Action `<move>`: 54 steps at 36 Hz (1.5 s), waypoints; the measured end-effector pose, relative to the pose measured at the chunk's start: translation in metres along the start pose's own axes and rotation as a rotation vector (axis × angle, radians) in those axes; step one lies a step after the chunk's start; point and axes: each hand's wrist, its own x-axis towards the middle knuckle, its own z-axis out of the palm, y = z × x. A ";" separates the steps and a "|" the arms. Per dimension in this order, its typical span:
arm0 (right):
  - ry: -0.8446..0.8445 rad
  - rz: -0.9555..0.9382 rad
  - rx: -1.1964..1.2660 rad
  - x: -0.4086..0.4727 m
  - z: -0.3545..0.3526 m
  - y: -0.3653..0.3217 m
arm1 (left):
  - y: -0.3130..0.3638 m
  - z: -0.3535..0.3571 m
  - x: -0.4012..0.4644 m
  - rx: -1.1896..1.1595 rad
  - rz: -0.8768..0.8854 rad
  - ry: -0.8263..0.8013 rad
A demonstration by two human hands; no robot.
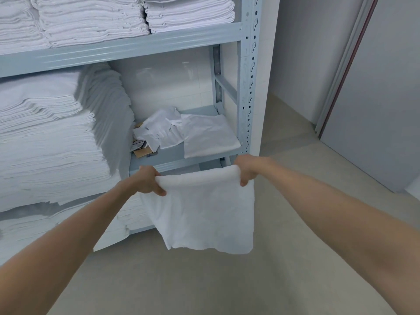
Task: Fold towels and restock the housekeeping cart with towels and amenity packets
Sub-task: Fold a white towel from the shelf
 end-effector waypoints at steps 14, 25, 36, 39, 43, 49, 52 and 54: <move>0.050 0.014 0.051 0.007 -0.003 -0.013 | -0.027 -0.020 0.011 0.101 0.133 0.024; 0.051 0.128 0.215 0.016 -0.011 -0.015 | -0.032 -0.040 0.025 0.127 0.218 -0.030; 0.212 0.139 0.466 0.067 -0.016 0.009 | -0.029 -0.051 0.086 -0.044 0.209 -0.120; 0.189 0.120 0.521 0.094 -0.026 0.023 | -0.020 -0.056 0.114 -0.064 0.183 -0.123; 0.202 0.105 0.549 0.144 -0.052 0.045 | -0.001 -0.067 0.163 -0.102 0.136 -0.083; 0.576 0.128 0.611 0.221 -0.136 0.069 | 0.048 -0.123 0.243 -0.128 0.101 0.241; 0.886 0.046 0.574 0.248 -0.193 0.075 | 0.072 -0.164 0.273 -0.150 0.208 0.610; 1.044 -0.019 0.521 0.259 -0.222 0.076 | 0.082 -0.185 0.287 -0.124 0.303 0.816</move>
